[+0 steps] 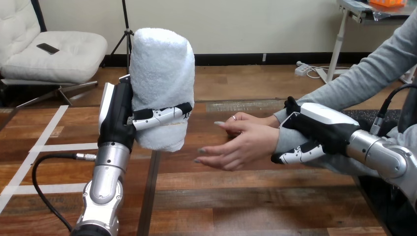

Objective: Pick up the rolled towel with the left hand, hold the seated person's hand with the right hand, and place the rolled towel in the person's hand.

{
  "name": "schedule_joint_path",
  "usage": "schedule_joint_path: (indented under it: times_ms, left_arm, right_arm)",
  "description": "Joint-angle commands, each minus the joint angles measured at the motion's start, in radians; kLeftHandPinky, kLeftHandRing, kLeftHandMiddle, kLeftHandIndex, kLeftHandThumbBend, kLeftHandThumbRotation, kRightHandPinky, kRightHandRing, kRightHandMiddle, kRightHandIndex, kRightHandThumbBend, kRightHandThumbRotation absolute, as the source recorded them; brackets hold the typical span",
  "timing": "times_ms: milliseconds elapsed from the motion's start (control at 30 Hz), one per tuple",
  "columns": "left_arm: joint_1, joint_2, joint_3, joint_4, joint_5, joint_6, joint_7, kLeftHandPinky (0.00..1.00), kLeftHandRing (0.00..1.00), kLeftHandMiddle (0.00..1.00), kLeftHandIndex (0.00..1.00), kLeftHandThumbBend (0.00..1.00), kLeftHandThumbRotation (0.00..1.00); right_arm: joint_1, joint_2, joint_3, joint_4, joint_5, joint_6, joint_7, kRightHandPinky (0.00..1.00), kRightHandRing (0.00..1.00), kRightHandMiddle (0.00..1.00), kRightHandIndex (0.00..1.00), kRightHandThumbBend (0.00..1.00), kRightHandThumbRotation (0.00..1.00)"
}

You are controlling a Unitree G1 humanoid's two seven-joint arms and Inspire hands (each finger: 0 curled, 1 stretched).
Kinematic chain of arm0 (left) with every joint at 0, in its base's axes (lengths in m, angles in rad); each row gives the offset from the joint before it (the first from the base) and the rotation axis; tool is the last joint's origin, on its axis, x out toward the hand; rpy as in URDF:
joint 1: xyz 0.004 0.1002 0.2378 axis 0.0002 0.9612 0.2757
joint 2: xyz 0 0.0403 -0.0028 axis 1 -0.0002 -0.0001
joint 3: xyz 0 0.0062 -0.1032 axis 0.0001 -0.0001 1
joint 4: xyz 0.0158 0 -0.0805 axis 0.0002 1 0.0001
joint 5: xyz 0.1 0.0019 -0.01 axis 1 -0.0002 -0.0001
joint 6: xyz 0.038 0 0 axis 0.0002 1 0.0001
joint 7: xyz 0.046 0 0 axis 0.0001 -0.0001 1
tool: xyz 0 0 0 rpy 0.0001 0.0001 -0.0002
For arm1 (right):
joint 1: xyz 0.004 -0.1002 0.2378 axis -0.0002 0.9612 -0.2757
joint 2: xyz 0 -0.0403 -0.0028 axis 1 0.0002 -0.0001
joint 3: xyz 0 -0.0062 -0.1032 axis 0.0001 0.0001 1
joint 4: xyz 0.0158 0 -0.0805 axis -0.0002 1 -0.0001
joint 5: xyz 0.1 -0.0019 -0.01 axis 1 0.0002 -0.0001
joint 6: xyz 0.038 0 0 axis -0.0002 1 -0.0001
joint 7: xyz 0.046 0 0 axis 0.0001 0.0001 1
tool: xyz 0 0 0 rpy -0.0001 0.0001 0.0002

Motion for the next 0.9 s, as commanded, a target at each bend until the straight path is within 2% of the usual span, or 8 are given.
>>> schedule_joint_path:
  times_ms: [0,867]
  left_arm:
    - [-0.079,0.000,-0.006,-0.015,-0.002,-0.040,0.005,0.31,0.35,0.40,0.41,0.59,0.00]
    - [-0.072,0.016,-0.017,-0.021,0.003,-0.051,0.007,0.30,0.35,0.40,0.41,0.59,0.00]
  right_arm:
    - [-0.025,0.003,-0.034,-0.055,0.029,-0.012,0.002,0.29,0.33,0.38,0.40,0.61,0.39]
    - [-0.028,0.010,-0.041,-0.041,0.027,-0.003,0.021,0.38,0.41,0.44,0.46,0.68,0.41]
